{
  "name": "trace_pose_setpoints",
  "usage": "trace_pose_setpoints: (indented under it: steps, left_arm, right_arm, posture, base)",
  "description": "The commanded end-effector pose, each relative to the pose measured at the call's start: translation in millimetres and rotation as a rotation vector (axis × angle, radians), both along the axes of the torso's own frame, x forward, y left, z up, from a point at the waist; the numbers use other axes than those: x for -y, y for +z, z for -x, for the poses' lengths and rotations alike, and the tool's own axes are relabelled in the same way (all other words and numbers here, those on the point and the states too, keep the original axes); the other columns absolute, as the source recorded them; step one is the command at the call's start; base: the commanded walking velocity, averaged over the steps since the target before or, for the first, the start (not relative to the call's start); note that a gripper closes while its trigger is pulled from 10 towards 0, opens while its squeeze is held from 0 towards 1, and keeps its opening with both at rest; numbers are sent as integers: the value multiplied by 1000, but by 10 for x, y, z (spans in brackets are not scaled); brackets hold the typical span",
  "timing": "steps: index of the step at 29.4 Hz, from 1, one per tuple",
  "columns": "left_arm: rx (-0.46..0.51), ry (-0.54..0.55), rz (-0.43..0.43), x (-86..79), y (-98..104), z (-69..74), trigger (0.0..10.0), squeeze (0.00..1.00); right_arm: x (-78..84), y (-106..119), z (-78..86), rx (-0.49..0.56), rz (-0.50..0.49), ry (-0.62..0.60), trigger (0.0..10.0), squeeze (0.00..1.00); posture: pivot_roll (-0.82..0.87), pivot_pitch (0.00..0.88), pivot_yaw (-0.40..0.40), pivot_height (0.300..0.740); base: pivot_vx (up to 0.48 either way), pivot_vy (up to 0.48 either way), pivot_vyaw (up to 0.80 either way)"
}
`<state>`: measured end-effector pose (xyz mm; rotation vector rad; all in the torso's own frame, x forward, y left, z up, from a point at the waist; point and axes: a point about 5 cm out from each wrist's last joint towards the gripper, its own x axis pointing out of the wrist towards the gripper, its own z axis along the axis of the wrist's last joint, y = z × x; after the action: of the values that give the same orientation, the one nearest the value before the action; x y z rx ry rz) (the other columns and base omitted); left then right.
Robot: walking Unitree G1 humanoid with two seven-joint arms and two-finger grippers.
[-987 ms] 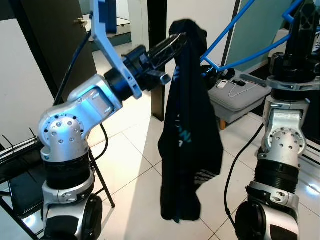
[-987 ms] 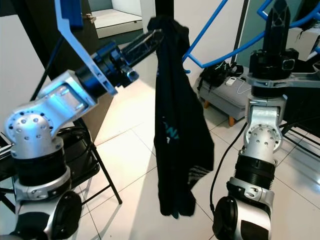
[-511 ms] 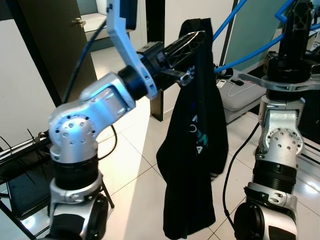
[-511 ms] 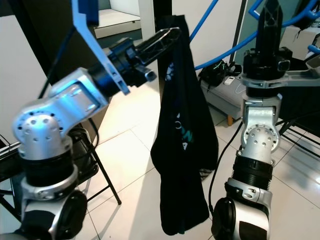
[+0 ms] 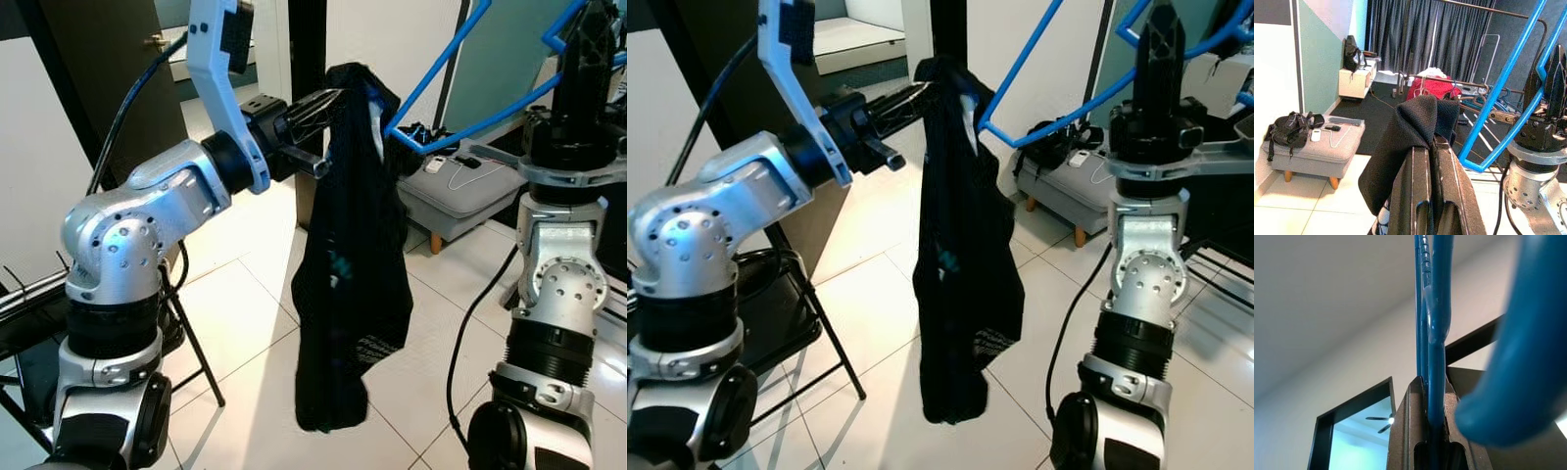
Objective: Hang hanger
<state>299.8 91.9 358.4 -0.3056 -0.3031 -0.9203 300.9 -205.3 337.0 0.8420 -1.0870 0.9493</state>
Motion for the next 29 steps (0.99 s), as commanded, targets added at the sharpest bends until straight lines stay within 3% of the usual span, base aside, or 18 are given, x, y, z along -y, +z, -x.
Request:
trace_pose_setpoints:
  steps: [1,11,19,21,29]
  left_arm:
    - [45,9,-7,-23,69,17,10000,0]
    - [66,-6,2,-83,58,80,10000,0]
    - [93,3,1,-160,60,100,10000,0]
    - [107,11,18,-223,79,121,10000,0]
    - [123,7,35,-287,102,150,10000,0]
  right_arm:
    - [9,43,47,27,1,10,10000,0]
    - [-14,29,29,21,30,11,10000,0]
    - [-26,-69,-11,-25,181,-53,10000,0]
    - [-4,-165,-7,-54,298,-100,10000,0]
    - [114,-150,77,-50,339,-122,10000,0]
  posture:
    - [40,13,27,740]
    - [43,5,22,740]
    - [43,3,20,740]
    - [36,8,21,740]
    - [31,12,27,740]
  base:
    - [0,0,0]
    - [0,0,0]
    - [0,0,0]
    - [0,0,0]
    - [0,0,0]
